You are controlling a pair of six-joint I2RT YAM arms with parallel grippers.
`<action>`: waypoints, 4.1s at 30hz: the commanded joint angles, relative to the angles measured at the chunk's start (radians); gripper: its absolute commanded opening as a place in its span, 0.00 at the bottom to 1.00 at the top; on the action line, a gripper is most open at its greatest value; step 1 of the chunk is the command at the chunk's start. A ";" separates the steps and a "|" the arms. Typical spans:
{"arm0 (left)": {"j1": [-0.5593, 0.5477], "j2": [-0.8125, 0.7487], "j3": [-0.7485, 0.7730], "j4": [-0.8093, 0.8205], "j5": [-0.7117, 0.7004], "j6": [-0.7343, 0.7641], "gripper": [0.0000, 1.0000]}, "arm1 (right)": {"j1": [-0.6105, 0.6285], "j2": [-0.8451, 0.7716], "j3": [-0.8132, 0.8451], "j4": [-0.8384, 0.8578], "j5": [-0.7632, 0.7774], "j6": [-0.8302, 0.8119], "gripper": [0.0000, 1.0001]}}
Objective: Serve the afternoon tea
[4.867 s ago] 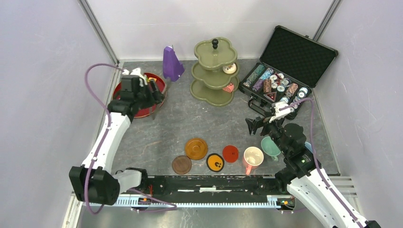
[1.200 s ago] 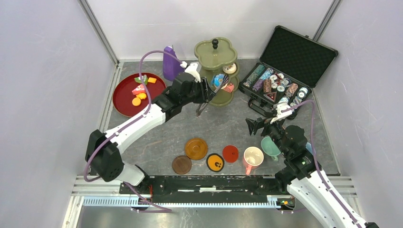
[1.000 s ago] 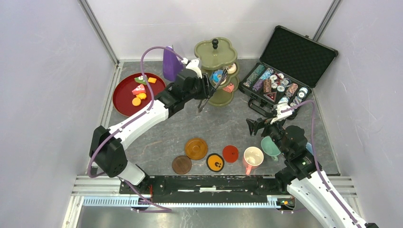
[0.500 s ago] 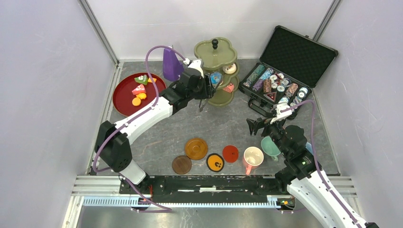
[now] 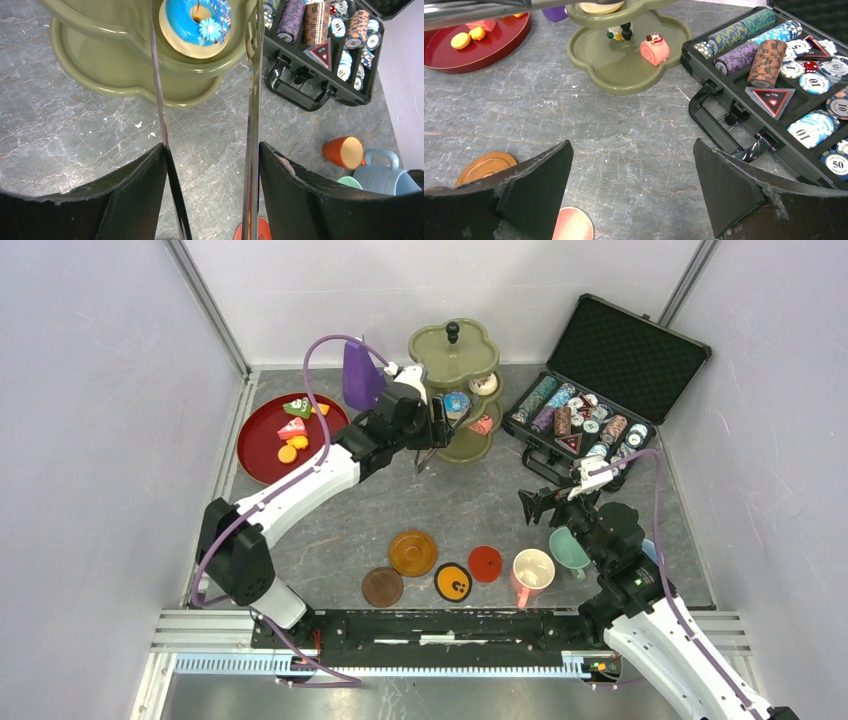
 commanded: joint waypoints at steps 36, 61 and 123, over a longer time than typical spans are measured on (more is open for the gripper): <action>0.660 -0.377 -0.225 -0.279 -0.090 0.073 0.78 | -0.003 0.036 -0.009 0.104 -0.051 0.016 0.98; 0.831 0.072 0.031 -0.285 0.114 0.217 0.80 | -0.003 0.014 0.006 0.060 -0.020 0.016 0.98; 0.718 0.133 -0.125 -0.259 -0.119 0.205 0.68 | -0.003 -0.020 -0.054 0.093 -0.015 0.018 0.98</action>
